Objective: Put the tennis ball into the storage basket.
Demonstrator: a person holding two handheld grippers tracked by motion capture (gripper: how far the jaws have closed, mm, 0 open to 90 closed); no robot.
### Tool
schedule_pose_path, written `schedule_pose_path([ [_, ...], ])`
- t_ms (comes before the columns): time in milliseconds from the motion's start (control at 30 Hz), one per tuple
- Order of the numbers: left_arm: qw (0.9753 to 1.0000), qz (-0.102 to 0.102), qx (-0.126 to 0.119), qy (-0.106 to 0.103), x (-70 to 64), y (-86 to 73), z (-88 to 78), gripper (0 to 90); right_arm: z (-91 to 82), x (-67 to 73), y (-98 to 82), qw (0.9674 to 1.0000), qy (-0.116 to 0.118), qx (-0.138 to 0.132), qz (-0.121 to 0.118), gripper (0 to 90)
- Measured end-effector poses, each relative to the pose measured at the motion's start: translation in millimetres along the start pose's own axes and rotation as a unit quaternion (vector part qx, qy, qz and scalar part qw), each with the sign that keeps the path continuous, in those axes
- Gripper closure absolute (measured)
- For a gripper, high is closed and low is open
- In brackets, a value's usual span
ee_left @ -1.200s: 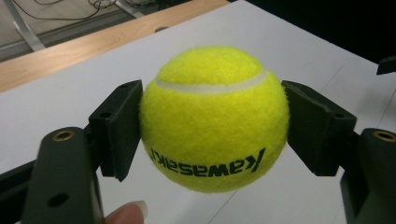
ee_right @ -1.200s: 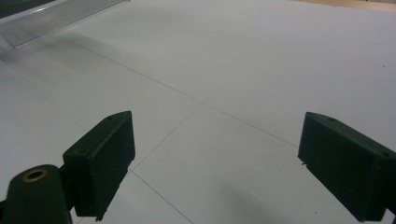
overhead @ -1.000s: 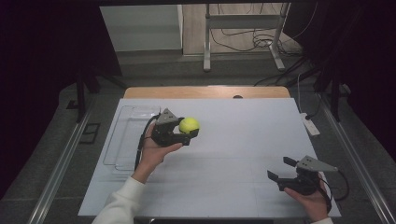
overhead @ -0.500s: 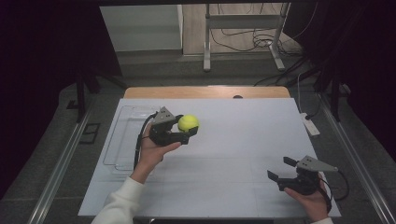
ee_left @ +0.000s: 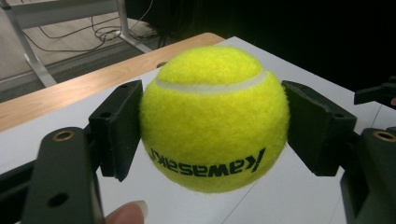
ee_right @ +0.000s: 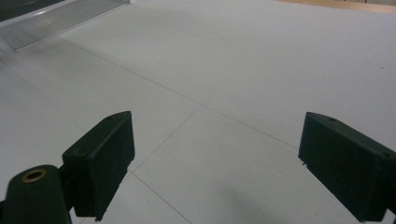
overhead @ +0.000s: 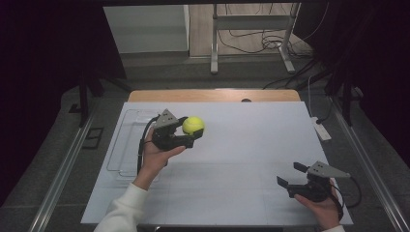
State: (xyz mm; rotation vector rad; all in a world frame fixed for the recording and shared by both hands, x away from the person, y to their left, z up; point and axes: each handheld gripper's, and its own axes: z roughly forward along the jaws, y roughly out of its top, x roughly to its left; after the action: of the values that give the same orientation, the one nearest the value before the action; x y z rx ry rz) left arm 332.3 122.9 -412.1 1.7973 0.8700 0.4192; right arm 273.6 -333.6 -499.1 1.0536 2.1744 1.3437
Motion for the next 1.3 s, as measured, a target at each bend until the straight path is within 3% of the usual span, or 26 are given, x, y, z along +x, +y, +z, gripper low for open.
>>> schedule_pose_path([
  [1300, 0.9990, -0.009, -0.041, 0.012, 9.7, 7.9, -22.7, 26.7, 0.0, -0.4, -0.3, 1.0000, -0.002, 0.001, -0.001, 11.0],
])
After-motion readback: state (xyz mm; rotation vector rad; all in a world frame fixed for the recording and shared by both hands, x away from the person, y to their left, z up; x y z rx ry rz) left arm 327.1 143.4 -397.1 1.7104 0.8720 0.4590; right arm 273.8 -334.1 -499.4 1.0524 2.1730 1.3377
